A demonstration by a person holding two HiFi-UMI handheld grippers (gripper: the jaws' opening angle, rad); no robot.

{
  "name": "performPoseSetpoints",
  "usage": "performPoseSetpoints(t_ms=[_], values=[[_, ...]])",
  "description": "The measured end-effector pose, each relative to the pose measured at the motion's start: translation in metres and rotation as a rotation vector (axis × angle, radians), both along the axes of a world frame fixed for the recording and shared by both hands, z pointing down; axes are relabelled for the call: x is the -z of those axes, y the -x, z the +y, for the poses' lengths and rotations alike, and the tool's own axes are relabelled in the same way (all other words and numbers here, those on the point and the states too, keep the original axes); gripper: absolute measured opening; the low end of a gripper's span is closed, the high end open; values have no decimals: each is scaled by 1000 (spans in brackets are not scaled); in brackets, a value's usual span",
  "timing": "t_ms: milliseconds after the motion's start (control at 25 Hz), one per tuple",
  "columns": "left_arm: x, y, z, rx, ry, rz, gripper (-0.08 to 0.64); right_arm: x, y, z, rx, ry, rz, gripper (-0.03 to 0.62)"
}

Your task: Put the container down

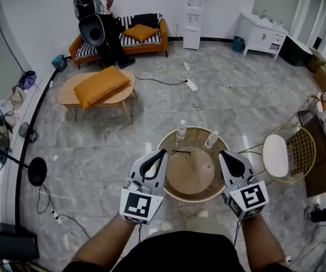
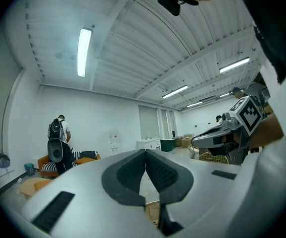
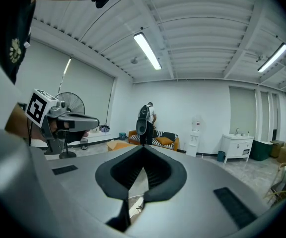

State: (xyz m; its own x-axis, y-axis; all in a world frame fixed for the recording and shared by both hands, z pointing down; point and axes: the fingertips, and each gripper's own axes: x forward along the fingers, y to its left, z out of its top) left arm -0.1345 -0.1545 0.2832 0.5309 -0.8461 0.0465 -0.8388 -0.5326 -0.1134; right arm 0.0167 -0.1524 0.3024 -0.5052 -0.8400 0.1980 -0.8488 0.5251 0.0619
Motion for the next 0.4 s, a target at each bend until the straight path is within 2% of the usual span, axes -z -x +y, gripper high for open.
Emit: performPoseSetpoints(t_ms=[400], values=[[1,-64,-19,-17,-4,-17,15,0,-41,-10,48,7,-7,13]])
